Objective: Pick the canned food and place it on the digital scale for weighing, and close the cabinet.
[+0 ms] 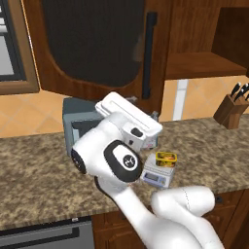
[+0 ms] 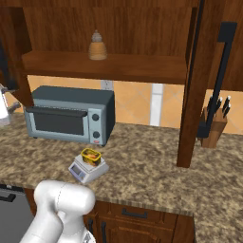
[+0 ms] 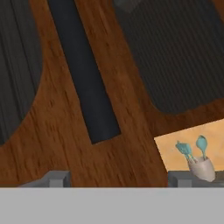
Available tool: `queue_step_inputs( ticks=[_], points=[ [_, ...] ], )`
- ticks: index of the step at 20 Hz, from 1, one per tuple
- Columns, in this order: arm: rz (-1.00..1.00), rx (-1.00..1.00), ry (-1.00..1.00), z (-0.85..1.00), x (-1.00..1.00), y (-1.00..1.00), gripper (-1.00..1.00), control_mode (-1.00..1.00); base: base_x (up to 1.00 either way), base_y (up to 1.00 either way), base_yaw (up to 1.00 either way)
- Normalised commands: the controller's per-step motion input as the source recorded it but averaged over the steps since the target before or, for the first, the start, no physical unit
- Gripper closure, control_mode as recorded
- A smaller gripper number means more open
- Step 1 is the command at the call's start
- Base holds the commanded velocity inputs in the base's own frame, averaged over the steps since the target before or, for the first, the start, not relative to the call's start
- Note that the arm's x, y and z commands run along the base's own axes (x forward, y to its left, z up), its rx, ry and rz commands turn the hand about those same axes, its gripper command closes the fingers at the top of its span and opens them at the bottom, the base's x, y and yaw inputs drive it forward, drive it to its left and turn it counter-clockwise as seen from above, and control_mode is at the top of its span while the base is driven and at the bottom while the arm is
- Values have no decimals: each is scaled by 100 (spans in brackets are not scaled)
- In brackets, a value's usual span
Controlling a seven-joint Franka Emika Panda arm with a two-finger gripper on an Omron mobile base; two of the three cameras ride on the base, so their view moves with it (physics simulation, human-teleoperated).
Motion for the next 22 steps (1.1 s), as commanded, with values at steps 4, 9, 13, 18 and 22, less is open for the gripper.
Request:
queue_step_inputs(
  ticks=[4, 9, 13, 18, 22],
  points=[
    [16, 9, 8, 0, 100, -69, -100, -100, 0, 0, 0],
    [12, 12, 17, 0, 100, -62, -100, -100, 0, 0, 0],
    [11, 7, 10, 0, 100, -54, -100, -100, 0, 0, 0],
    [11, 4, 4, -2, 100, -51, -100, -100, 0, 0, 0],
    [9, 3, 2, -1, 88, -40, -100, -100, 0, 0, 0]
  ],
)
